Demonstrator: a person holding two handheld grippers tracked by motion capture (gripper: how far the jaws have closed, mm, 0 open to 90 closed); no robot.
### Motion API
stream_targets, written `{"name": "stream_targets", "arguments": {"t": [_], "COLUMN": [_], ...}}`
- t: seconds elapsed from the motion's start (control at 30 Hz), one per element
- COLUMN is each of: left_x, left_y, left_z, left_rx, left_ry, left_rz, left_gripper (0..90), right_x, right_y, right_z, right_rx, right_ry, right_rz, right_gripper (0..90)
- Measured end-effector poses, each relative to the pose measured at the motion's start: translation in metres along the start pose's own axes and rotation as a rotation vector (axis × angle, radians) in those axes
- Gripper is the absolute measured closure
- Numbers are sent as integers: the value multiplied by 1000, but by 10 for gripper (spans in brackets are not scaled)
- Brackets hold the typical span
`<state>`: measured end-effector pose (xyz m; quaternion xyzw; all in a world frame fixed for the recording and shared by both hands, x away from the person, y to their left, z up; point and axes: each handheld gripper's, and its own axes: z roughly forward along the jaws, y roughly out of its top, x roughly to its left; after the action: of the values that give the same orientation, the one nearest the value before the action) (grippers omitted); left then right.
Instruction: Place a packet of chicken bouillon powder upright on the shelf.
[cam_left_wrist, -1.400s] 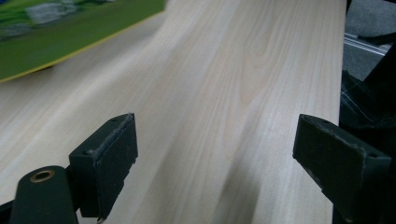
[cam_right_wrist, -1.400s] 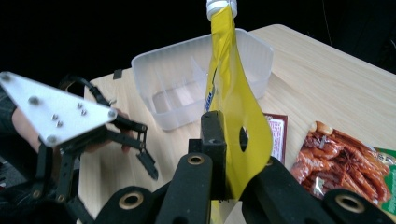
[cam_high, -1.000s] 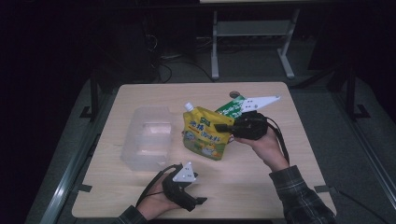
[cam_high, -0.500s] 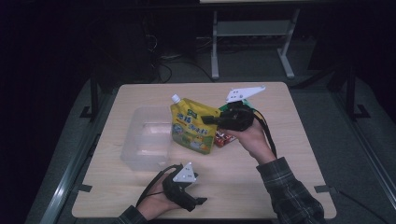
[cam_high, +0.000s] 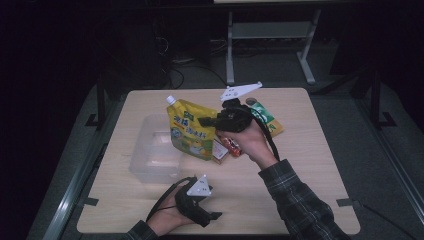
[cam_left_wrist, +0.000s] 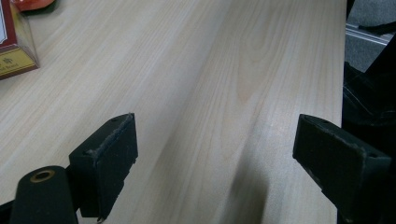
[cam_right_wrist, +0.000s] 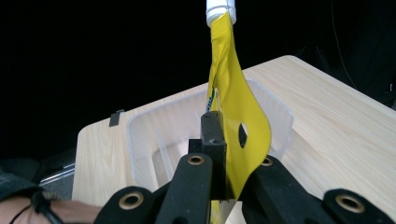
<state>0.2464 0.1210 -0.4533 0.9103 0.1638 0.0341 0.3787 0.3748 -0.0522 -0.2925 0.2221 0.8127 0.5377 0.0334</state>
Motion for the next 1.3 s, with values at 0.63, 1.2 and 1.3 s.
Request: {"name": "stream_targets", "arguments": {"t": [0.63,1.2,1.3], "left_x": [0,2,1], "left_y": [-1,-2,-2], "left_z": [1,-1,-1], "left_rx": [4,28,18], "left_ry": [-1,3,4], "left_rz": [6,33,22], "left_gripper": [133,133,133], "right_x": [17,26,26], "right_y": [26,29,27], "right_z": [63,99,103], "right_rx": [34,64,61], "right_ry": [28,48,54], "right_rz": [8,14,20], "right_gripper": [900,899,900]}}
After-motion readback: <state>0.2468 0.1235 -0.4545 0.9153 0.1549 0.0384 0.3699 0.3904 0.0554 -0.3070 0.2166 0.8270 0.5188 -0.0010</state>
